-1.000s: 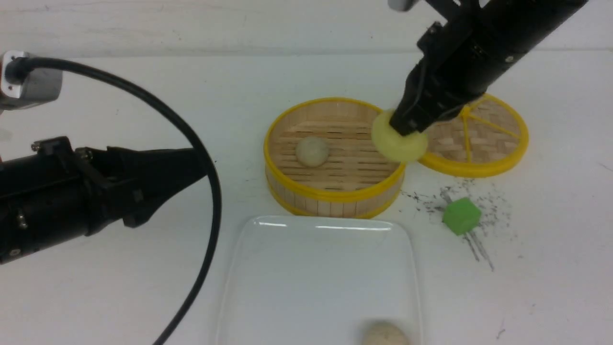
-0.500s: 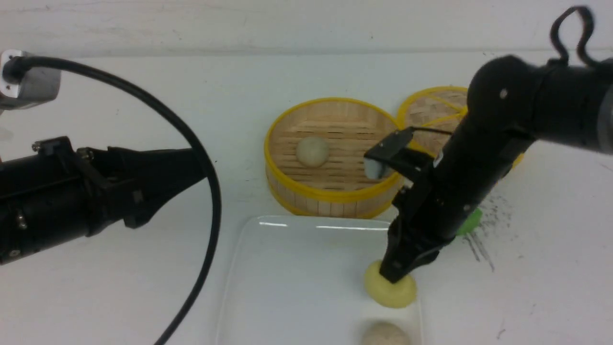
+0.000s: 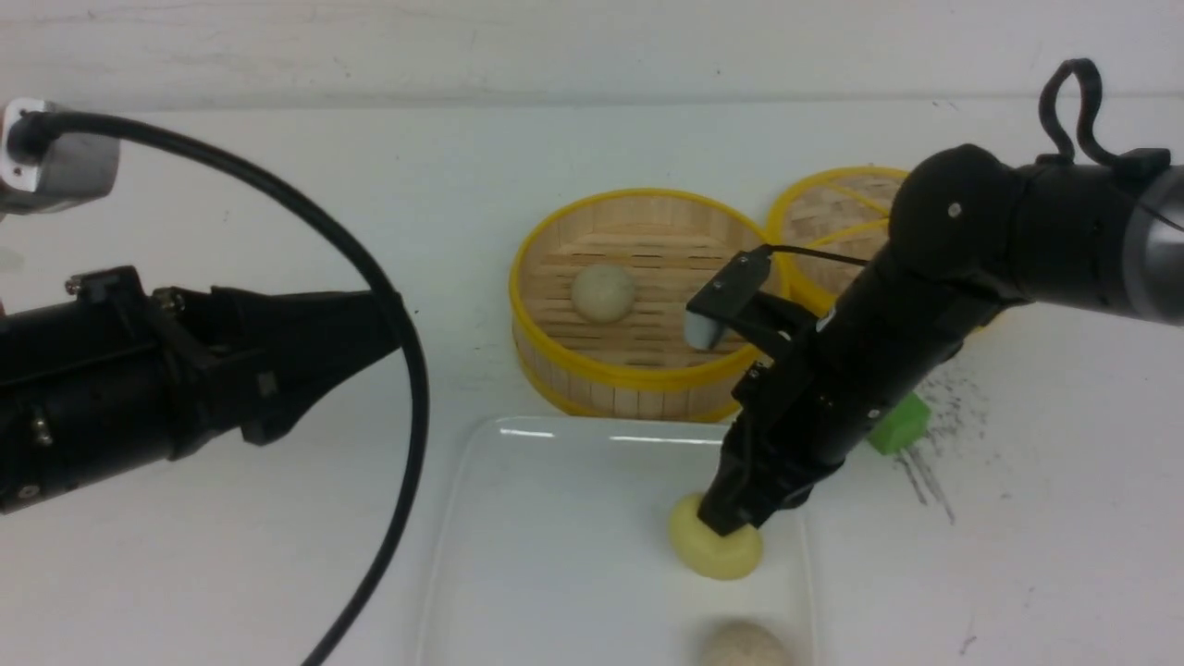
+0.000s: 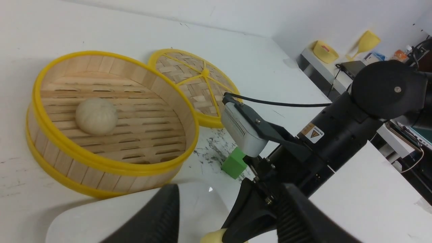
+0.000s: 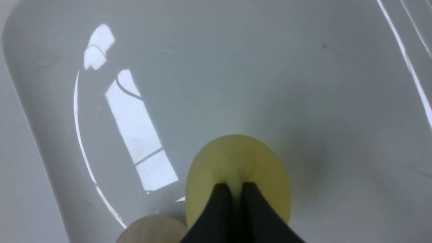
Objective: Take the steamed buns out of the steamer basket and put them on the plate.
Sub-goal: Use the right arm to put the steamed stuffed bun into the plate, then use the left arm to grab the steamed stuffed bun that is closest to it
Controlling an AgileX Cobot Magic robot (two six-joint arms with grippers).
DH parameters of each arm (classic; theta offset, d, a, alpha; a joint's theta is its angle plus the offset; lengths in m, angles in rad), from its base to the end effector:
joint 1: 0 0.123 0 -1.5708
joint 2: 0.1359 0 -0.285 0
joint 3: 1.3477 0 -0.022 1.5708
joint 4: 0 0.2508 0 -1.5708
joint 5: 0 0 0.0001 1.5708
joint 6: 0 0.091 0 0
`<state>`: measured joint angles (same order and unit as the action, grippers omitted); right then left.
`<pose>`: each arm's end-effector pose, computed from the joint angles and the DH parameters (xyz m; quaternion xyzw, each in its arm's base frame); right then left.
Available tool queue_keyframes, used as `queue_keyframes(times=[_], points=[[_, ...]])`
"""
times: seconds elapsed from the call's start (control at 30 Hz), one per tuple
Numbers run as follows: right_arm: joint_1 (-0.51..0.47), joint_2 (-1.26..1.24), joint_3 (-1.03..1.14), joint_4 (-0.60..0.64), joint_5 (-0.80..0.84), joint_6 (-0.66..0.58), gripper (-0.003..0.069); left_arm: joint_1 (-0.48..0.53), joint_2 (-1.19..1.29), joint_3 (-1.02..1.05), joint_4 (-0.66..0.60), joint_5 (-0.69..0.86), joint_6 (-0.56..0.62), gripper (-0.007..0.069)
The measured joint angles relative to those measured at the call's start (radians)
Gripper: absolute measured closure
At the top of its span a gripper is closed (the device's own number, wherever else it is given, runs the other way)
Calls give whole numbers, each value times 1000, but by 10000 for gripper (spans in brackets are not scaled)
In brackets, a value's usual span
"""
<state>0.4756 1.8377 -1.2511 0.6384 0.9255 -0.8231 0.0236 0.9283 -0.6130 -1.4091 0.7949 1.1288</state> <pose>0.3023 0.2045 0.2069 -0.4372 0.8570 0.2479 0.1138 0.1721 -0.0601 0.3123 0.1197 0.7879 -0.3638 0.4822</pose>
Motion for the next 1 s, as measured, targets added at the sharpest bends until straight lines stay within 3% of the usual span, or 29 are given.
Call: queue_keyframes(times=[0.13,0.3,0.4,0.77,1.0], points=[[0,0,0,0,2,-10,541,0,0,0,0,0,0,216],[0,0,0,15,-9,-10,322,0,0,0,0,0,0,216],[0,0,0,24,-22,-13,259,0,0,0,0,2,0,216],[0,-44,-154,-1,113,-16,249,0,0,0,4,3,0,216],[0,-256,-376,-189,281,94,249,0,0,0,37,3,0,216]])
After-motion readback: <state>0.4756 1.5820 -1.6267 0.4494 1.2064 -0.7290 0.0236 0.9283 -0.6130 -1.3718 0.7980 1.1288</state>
